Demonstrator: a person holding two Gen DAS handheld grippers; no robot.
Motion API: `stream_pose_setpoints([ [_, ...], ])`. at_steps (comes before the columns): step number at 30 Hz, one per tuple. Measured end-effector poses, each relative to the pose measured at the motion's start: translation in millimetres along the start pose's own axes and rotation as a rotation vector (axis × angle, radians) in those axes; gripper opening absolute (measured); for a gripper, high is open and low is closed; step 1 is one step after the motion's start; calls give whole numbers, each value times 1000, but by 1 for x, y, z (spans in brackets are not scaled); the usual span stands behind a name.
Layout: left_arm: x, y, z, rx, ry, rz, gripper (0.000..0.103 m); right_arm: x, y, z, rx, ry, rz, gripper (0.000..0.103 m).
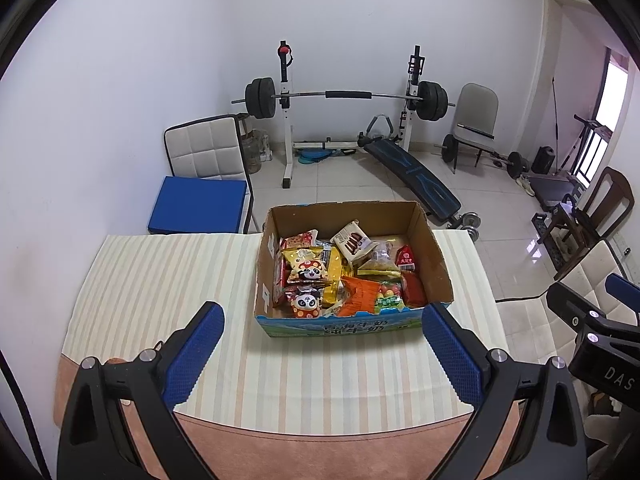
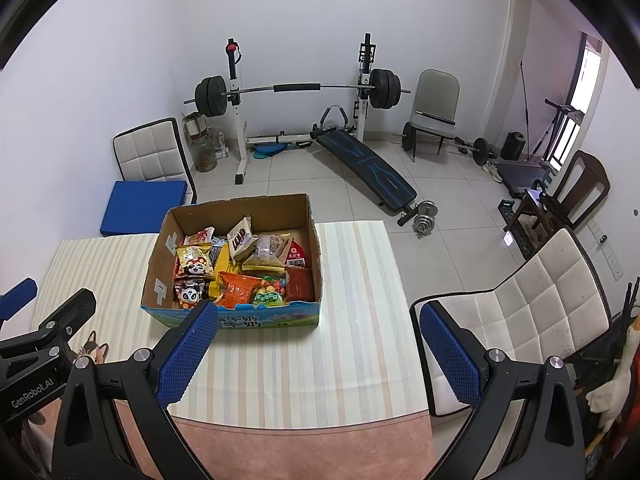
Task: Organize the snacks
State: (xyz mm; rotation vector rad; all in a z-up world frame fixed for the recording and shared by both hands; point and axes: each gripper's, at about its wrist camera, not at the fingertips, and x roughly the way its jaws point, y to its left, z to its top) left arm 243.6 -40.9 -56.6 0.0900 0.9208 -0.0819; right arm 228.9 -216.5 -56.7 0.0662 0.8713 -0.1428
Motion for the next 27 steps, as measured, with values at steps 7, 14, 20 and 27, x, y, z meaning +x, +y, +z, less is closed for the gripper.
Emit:
stream_pose_setpoints([
  [7,0,0,-1,0,-1,0,102,-2,0,0,-1,0,1,103],
  [14,-2,0,-2,-2,-2,-4,102,-8,1,2,-16,2,11,103],
  [20,-3,2,-1,-1,7,-4,102,-9,4,0,-24,1,19,103],
  [27,-7,2,0,3,-18,3,101,-7,6,1,-30,5,24,103],
])
